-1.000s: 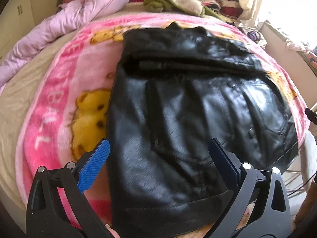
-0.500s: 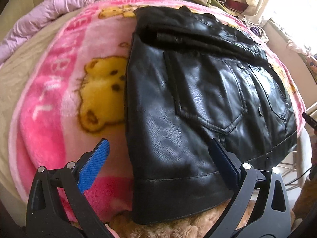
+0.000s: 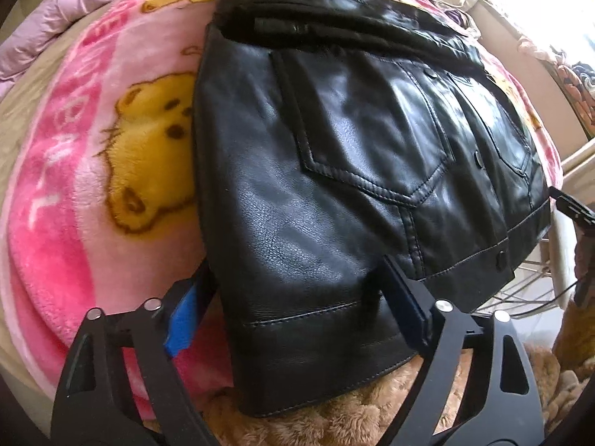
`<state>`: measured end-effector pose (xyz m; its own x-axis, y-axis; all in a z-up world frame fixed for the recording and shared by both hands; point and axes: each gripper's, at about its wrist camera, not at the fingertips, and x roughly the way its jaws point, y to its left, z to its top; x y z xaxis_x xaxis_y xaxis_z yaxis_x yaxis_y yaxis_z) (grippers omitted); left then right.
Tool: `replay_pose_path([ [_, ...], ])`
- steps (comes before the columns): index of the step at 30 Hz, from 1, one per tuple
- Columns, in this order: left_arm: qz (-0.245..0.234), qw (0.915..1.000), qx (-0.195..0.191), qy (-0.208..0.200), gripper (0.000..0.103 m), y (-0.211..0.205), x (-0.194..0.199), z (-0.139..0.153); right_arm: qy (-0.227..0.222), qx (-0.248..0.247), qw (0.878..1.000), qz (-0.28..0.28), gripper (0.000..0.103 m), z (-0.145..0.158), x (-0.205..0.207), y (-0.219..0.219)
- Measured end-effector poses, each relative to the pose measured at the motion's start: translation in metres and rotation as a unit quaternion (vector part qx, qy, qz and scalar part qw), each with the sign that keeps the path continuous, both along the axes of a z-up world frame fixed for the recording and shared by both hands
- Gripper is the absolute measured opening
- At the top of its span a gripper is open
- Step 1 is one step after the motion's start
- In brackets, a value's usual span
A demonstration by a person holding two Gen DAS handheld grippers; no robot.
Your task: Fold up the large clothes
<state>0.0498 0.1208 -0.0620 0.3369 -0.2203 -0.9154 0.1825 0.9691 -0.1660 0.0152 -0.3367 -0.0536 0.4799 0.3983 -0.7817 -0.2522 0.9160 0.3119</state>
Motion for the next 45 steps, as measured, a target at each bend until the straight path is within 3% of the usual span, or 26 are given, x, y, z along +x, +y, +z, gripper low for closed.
replay_pose_path([
  [5, 0.001, 0.9998, -0.018, 0.011, 0.073, 0.002, 0.002, -0.003, 0.026, 0.003, 1.000, 0.006, 0.094, -0.021, -0.002, -0.003],
  [8, 0.000, 0.9998, -0.018, 0.013, 0.071, 0.001, 0.002, -0.004, 0.023, -0.014, 1.000, 0.013, 0.079, -0.029, -0.006, 0.000],
  [10, 0.000, 0.9998, -0.018, 0.013, 0.064, 0.000, 0.002, -0.004, 0.009, -0.025, 0.999, 0.021, 0.058, -0.028, -0.010, 0.003],
  [11, -0.002, 0.9998, -0.016, 0.012, 0.059, 0.000, 0.001, -0.004, 0.002, -0.032, 0.999, 0.022, 0.053, -0.026, -0.011, 0.004],
  [13, -0.001, 0.9999, -0.012, 0.006, 0.052, -0.003, 0.003, -0.003, -0.013, -0.030, 0.999, 0.028, 0.030, -0.022, -0.015, 0.002],
  [16, 0.002, 0.9999, -0.010, -0.006, 0.034, -0.002, 0.002, 0.001, -0.033, -0.007, 0.999, 0.029, 0.022, -0.012, -0.020, -0.004],
  [19, -0.002, 0.9995, 0.000, -0.032, 0.012, -0.002, 0.001, 0.014, -0.042, 0.017, 0.999, 0.025, 0.017, -0.003, -0.020, -0.007],
  [21, 0.000, 0.9990, -0.014, -0.041, 0.008, -0.001, 0.002, 0.024, -0.051, 0.035, 0.998, 0.025, 0.016, 0.004, -0.018, -0.008],
  [29, 0.016, 0.9948, -0.071, -0.071, 0.007, 0.001, 0.010, 0.045, -0.081, 0.083, 0.993, 0.027, 0.015, 0.042, -0.006, -0.008],
  [32, 0.037, 0.9889, -0.112, -0.090, 0.006, 0.013, 0.013, 0.059, -0.093, 0.103, 0.990, 0.022, 0.015, 0.053, 0.000, -0.010],
  [40, 0.073, 0.9732, -0.150, -0.158, 0.006, 0.024, 0.030, 0.104, -0.116, 0.164, 0.980, -0.014, 0.014, 0.081, 0.025, -0.024],
  [45, 0.110, 0.9600, -0.187, -0.177, 0.007, 0.033, 0.049, 0.121, -0.129, 0.185, 0.973, -0.035, 0.014, 0.096, 0.038, -0.031],
])
